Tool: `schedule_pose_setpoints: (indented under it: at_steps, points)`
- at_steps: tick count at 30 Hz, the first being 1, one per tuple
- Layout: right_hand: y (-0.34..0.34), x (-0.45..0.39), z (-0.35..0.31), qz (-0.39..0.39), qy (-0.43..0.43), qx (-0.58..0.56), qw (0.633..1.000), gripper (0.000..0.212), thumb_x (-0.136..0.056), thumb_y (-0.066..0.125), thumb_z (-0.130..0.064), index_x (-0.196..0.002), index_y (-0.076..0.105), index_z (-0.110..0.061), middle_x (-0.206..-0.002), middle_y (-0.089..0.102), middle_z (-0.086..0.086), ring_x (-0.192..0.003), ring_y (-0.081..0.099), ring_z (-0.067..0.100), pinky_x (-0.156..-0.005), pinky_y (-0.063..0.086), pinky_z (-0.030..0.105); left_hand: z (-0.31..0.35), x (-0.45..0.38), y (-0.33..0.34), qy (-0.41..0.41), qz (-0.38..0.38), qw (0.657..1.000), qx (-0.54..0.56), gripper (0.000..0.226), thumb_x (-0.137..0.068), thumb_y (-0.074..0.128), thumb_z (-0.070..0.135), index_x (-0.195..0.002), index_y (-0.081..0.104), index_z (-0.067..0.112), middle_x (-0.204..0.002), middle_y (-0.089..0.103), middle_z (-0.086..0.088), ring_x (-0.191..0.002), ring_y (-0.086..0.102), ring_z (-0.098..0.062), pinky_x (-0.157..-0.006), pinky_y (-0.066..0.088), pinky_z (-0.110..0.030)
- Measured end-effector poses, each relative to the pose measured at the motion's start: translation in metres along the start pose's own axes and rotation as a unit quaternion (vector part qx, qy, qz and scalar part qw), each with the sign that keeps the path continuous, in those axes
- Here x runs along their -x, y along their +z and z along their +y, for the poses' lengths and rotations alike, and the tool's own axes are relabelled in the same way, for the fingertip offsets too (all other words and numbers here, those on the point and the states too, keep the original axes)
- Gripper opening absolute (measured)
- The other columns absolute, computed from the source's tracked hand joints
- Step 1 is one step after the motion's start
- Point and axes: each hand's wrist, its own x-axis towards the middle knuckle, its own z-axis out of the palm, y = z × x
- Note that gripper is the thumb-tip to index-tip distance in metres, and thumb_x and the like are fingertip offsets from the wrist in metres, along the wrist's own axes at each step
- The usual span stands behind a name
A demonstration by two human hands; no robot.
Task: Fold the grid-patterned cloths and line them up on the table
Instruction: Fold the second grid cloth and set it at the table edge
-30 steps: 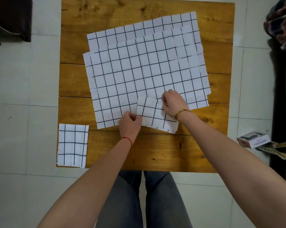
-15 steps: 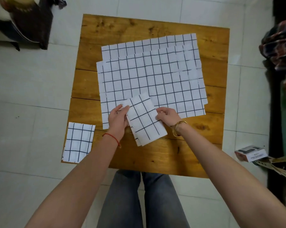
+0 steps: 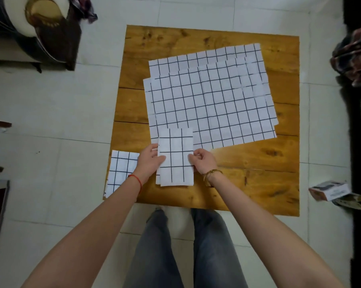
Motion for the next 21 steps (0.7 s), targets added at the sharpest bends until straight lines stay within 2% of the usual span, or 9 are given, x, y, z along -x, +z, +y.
schedule_pose_setpoints:
  at_steps: [3, 5, 10, 12, 14, 16, 19, 21]
  points:
    - [0.032, 0.015, 0.008, 0.021, 0.002, 0.026, 0.999, 0.019, -0.085, 0.059, -0.022, -0.067, 0.051, -0.021, -0.058, 0.049, -0.005, -0.063, 0.052, 0.018, -0.071, 0.057, 0.037, -0.025, 0.0, -0.019, 0.005, -0.01, 1.0, -0.028, 0.051, -0.087, 0.065, 0.006, -0.135, 0.048, 0.013, -0.125, 0.062, -0.01, -0.111, 0.061, -0.024, -0.091, 0.055, -0.038]
    - [0.05, 0.024, 0.012, 0.03, 0.012, 0.051, 0.998, 0.025, -0.086, 0.058, -0.018, -0.063, 0.047, -0.02, -0.057, 0.046, -0.005, -0.059, 0.048, 0.015, -0.063, 0.05, 0.03, -0.039, 0.002, -0.027, 0.01, -0.018, 0.998, -0.052, 0.049, -0.088, 0.064, 0.008, -0.133, 0.049, 0.014, -0.124, 0.063, -0.009, -0.112, 0.061, -0.025, -0.094, 0.053, -0.044]
    - [0.081, 0.036, 0.025, 0.054, 0.032, 0.087, 0.994, 0.018, -0.087, 0.055, -0.014, -0.069, 0.051, -0.014, -0.058, 0.046, -0.004, -0.055, 0.041, 0.009, -0.05, 0.033, 0.019, -0.066, 0.007, -0.041, 0.028, -0.029, 0.996, -0.084, 0.051, -0.089, 0.062, 0.013, -0.138, 0.046, 0.015, -0.127, 0.061, -0.005, -0.112, 0.06, -0.023, -0.097, 0.052, -0.041]
    - [0.088, 0.036, 0.029, 0.06, 0.034, 0.106, 0.992, 0.023, -0.088, 0.054, -0.013, -0.066, 0.048, -0.017, -0.059, 0.045, -0.005, -0.055, 0.04, 0.007, -0.049, 0.029, 0.018, -0.076, 0.005, -0.043, 0.034, -0.04, 0.994, -0.094, 0.053, -0.088, 0.062, 0.016, -0.138, 0.046, 0.017, -0.126, 0.061, -0.005, -0.111, 0.061, -0.022, -0.095, 0.053, -0.042]
    - [0.092, 0.035, 0.031, 0.062, 0.039, 0.114, 0.991, 0.027, -0.088, 0.053, -0.013, -0.063, 0.045, -0.02, -0.06, 0.045, -0.006, -0.055, 0.039, 0.006, -0.049, 0.028, 0.018, -0.083, 0.005, -0.044, 0.038, -0.044, 0.993, -0.1, 0.052, -0.088, 0.062, 0.014, -0.138, 0.046, 0.017, -0.126, 0.061, -0.004, -0.11, 0.06, -0.02, -0.093, 0.053, -0.036]
    - [0.094, 0.031, 0.031, 0.062, 0.04, 0.118, 0.99, 0.028, -0.087, 0.053, -0.014, -0.062, 0.043, -0.021, -0.061, 0.045, -0.006, -0.056, 0.04, 0.008, -0.05, 0.029, 0.018, -0.087, 0.006, -0.045, 0.039, -0.041, 0.993, -0.103, 0.054, -0.09, 0.061, 0.013, -0.141, 0.043, 0.016, -0.13, 0.059, -0.003, -0.109, 0.059, -0.019, -0.082, 0.053, -0.025]
    - [0.096, 0.027, 0.029, 0.055, 0.04, 0.12, 0.99, 0.025, -0.087, 0.054, -0.015, -0.064, 0.045, -0.019, -0.063, 0.045, -0.005, -0.06, 0.041, 0.011, -0.052, 0.033, 0.021, -0.091, 0.005, -0.048, 0.033, -0.033, 0.992, -0.119, 0.056, -0.092, 0.057, 0.013, -0.145, 0.038, 0.015, -0.134, 0.054, -0.003, -0.106, 0.056, -0.016, -0.06, 0.044, -0.009]
    - [0.098, 0.024, 0.03, 0.044, 0.041, 0.124, 0.99, 0.02, -0.087, 0.054, -0.016, -0.068, 0.049, -0.016, -0.064, 0.047, -0.004, -0.063, 0.044, 0.014, -0.056, 0.038, 0.023, -0.094, 0.003, -0.051, 0.031, -0.031, 0.992, -0.117, 0.056, -0.093, 0.057, 0.013, -0.145, 0.038, 0.015, -0.136, 0.053, -0.005, -0.105, 0.053, -0.014, -0.054, 0.041, -0.006]
